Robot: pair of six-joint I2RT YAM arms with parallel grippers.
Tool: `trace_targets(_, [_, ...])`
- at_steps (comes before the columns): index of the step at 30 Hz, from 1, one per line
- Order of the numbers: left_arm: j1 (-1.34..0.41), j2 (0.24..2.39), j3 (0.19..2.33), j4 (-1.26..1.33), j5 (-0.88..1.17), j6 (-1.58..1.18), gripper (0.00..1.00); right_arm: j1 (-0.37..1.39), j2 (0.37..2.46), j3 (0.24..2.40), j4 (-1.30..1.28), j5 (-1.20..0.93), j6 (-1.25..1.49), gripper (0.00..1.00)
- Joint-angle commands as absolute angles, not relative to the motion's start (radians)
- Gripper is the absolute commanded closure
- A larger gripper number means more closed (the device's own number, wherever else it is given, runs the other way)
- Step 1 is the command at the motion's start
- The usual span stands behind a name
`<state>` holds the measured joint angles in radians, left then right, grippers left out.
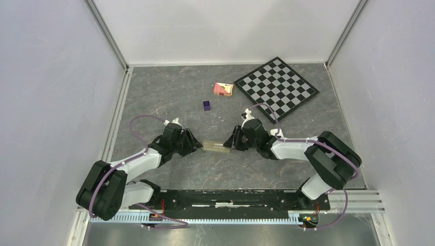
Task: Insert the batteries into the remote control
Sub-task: Load the battery cover into the remote control.
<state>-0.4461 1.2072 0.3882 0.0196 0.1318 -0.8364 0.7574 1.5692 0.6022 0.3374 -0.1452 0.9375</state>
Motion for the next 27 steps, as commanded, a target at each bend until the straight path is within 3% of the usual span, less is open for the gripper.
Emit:
trace_targets(1, [-0.439, 1.190, 0.422, 0.007, 0.101, -0.796, 0.46, 0.756, 1.561, 0.634, 0.307, -0.111, 0.893, 0.71])
trace_targets(16, [-0.434, 1.206, 0.465, -0.033, 0.049, -0.776, 0.46, 0.783, 1.543, 0.716, 0.250, -0.086, 0.738, 0.84])
trace_targets(27, [-0.434, 1.239, 0.466, -0.003, 0.092, -0.773, 0.45, 0.808, 1.608, 0.767, 0.175, -0.057, 0.717, 0.83])
